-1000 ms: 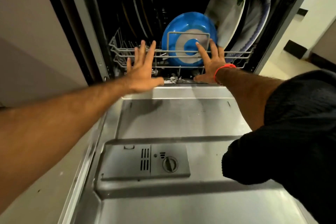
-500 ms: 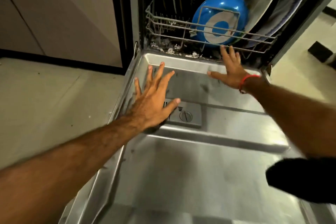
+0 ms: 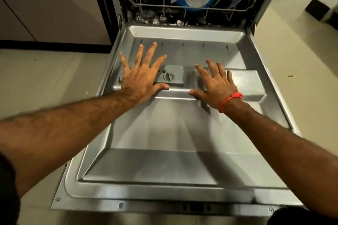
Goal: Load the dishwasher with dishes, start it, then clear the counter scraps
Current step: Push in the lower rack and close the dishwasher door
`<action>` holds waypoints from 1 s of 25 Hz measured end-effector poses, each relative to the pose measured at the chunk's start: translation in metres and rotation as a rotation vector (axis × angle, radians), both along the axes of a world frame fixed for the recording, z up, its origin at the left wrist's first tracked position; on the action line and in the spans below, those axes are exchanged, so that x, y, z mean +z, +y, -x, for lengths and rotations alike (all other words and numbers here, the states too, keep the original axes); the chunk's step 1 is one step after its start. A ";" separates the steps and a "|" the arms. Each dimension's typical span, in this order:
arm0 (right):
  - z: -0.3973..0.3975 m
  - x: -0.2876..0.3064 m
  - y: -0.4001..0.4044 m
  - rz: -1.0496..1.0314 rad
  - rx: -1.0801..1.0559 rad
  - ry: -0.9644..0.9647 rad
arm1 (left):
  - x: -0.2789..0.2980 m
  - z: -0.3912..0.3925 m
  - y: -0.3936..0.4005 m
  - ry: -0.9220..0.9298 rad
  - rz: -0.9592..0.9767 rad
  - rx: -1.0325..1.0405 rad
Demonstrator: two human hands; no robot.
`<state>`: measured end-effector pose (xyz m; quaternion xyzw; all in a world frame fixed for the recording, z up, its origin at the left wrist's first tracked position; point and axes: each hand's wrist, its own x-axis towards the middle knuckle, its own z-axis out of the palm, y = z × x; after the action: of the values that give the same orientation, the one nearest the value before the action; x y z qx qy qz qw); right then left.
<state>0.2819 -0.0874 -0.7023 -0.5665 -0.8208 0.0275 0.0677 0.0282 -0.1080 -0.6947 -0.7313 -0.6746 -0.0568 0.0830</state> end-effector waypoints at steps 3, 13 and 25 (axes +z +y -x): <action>-0.002 0.000 -0.024 -0.120 0.204 0.011 | 0.011 -0.008 -0.014 0.011 -0.052 -0.038; -0.075 -0.003 -0.186 -0.046 0.542 0.027 | 0.014 -0.017 -0.218 0.122 0.018 -0.443; -0.073 -0.030 -0.233 -0.371 0.682 -0.297 | -0.070 -0.041 -0.275 0.301 -0.294 -0.442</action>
<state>0.3548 -0.3208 -0.7323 -0.2382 -0.9533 -0.1819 0.0366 0.0695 -0.3834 -0.7643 -0.8406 -0.4640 -0.0615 0.2726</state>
